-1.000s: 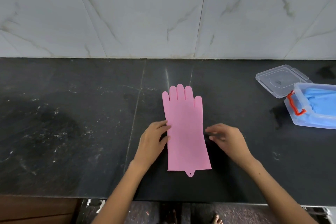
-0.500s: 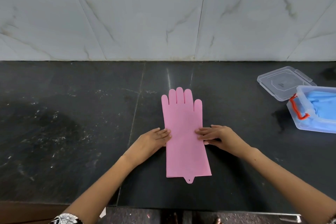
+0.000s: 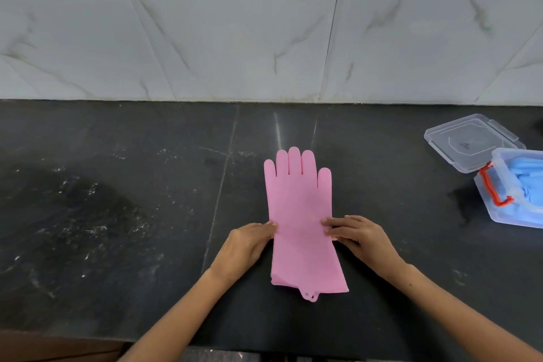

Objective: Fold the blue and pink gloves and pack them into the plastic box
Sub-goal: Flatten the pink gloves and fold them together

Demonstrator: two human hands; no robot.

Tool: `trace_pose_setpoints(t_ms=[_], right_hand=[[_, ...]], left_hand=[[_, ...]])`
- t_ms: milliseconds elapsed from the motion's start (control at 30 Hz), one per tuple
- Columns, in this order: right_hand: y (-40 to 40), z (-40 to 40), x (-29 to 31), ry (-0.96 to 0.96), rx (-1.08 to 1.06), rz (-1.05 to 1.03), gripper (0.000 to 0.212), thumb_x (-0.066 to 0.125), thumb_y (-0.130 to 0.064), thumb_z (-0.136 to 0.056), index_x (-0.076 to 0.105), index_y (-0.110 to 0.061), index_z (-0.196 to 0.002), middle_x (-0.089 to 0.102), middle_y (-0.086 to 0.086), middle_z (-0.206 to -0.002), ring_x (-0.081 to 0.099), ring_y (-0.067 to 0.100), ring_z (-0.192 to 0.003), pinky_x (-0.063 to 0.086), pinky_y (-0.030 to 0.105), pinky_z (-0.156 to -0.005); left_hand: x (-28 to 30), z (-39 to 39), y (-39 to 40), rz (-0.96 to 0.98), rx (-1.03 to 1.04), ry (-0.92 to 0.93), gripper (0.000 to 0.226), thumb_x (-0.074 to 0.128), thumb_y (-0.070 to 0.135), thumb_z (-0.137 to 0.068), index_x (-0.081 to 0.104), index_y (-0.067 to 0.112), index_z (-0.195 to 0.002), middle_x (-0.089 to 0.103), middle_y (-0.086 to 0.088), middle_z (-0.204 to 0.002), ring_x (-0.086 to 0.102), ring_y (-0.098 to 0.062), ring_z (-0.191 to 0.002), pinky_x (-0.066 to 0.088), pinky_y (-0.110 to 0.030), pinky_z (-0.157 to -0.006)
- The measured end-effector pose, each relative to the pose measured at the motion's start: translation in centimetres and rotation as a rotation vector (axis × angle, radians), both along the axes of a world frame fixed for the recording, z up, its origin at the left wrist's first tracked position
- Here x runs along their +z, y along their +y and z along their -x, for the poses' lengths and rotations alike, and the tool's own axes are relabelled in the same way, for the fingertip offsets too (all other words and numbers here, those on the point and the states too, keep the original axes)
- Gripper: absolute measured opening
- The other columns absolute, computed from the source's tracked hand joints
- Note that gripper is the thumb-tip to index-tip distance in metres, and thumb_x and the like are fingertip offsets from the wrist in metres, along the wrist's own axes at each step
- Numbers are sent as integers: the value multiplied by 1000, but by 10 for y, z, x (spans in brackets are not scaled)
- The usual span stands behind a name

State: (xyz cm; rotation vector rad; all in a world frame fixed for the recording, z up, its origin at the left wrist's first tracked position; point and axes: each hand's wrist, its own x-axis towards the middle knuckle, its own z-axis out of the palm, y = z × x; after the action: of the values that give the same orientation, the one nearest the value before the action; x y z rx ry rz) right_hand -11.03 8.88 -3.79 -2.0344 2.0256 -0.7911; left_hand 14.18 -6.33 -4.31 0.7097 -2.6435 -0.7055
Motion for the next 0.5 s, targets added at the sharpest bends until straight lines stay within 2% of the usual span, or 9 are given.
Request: trace_pose_setpoints(t_ms=[33,100,133,233,333,500], right_hand=[[-2,-2,-1,-5,-49,16,20,70,-14,-81,73,-26,-98,69,-12,-113,66,10,-99,55,36,-86],[-8,-7,-2,-92,-174,51,17,70,-12,-81,73,-24,-93,70,-14,-104,67,9,-89,57,33,-78],[-12,-10,-3,-166,-248,69,15,69,-10,-82,73,-21,-91,70,-14,-98,66,7,-85,57,31,-75],[-30,-19,0,-357,-489,76,11,68,-12,-83,74,-17,-90,70,-9,-84,65,5,-75,56,27,-70],[-43,-25,3,-382,-624,2,8,68,-21,-84,75,-19,-87,72,-7,-80,64,5,-69,48,17,-64],[-47,-30,6,-459,-712,-42,7,68,-21,-83,74,-21,-78,69,-11,-72,62,1,-64,49,16,-60]], left_hand=[[0,-2,1,-117,73,78,26,53,16,-94,68,21,-115,73,5,-101,68,-9,-88,55,-32,-76],[9,11,7,-166,224,230,24,58,9,-90,73,23,-104,72,9,-75,65,-7,-64,52,-25,-57],[14,18,8,-180,312,262,25,60,6,-87,74,22,-98,69,10,-66,63,-7,-57,50,-23,-52],[28,42,7,-404,592,292,22,62,0,-81,78,15,-86,68,13,-61,64,0,-58,48,-12,-51],[31,49,2,-529,705,248,20,62,1,-79,77,13,-75,68,11,-56,64,1,-54,44,-5,-50],[31,51,-1,-555,753,211,21,64,1,-76,76,17,-70,69,8,-56,65,-2,-54,49,-12,-55]])
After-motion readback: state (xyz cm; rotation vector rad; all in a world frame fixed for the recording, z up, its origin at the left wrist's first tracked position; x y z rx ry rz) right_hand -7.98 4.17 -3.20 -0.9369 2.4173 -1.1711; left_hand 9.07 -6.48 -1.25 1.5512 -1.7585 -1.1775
